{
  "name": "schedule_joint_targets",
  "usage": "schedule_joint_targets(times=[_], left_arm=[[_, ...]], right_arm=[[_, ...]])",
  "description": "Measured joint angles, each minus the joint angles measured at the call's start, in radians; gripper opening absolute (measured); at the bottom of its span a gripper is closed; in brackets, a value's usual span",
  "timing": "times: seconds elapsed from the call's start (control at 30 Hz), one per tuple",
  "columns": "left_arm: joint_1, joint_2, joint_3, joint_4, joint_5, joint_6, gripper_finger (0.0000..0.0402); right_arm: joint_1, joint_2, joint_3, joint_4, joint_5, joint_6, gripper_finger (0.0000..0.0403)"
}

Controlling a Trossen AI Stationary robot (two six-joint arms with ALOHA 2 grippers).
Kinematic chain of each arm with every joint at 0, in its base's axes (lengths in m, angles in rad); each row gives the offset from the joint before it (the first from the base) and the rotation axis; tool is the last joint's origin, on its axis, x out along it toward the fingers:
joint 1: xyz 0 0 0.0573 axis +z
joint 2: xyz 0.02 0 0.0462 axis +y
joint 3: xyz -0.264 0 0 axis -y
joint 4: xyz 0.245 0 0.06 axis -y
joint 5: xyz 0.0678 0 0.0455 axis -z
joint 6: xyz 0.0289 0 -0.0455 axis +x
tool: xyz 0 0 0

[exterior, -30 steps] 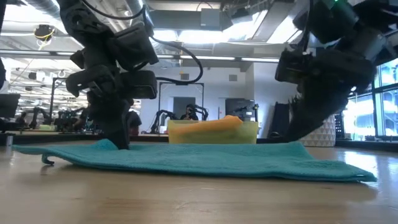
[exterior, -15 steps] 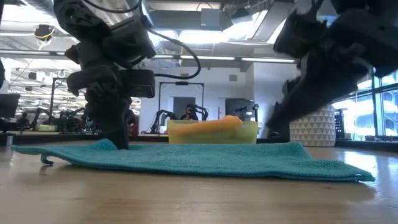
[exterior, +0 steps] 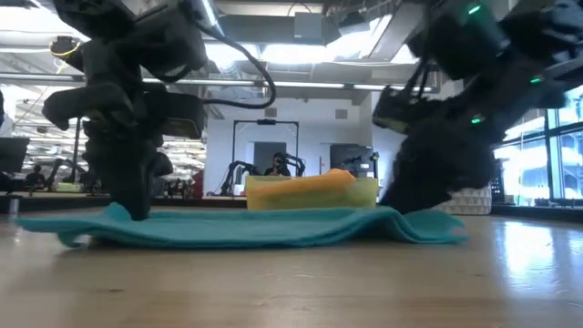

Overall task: Fold microfiber towels
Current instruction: Fold the blue cloth

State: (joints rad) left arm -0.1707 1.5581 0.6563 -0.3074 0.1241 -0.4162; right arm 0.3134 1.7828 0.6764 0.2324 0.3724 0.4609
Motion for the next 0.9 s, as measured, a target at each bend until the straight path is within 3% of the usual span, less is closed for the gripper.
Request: schedule_joint_targets(times=[0.3, 0.5, 0.73, 0.83, 0.9], left_arm=[[-0.101, -0.001, 0.000, 0.005, -0.158, -0.112, 0.0000], [-0.171, 0.000, -0.001, 0.009, -0.269, -0.221, 0.0000], [-0.261, 0.000, -0.002, 0.028, -0.349, -0.335, 0.0000], [-0.291, 0.000, -0.002, 0.042, -0.358, -0.374, 0.0001], [-0.312, 0.001, -0.003, 0.058, -0.374, -0.395, 0.0000]], right_arm=[[-0.186, 0.010, 0.000, 0.059, -0.054, -0.188, 0.0170], [-0.252, 0.007, 0.033, -0.007, 0.046, -0.282, 0.0170], [-0.203, -0.036, 0.150, -0.077, 0.191, -0.390, 0.0170], [-0.140, -0.052, 0.213, -0.104, 0.135, -0.418, 0.0170], [-0.099, -0.052, 0.249, -0.067, 0.017, -0.416, 0.0170]])
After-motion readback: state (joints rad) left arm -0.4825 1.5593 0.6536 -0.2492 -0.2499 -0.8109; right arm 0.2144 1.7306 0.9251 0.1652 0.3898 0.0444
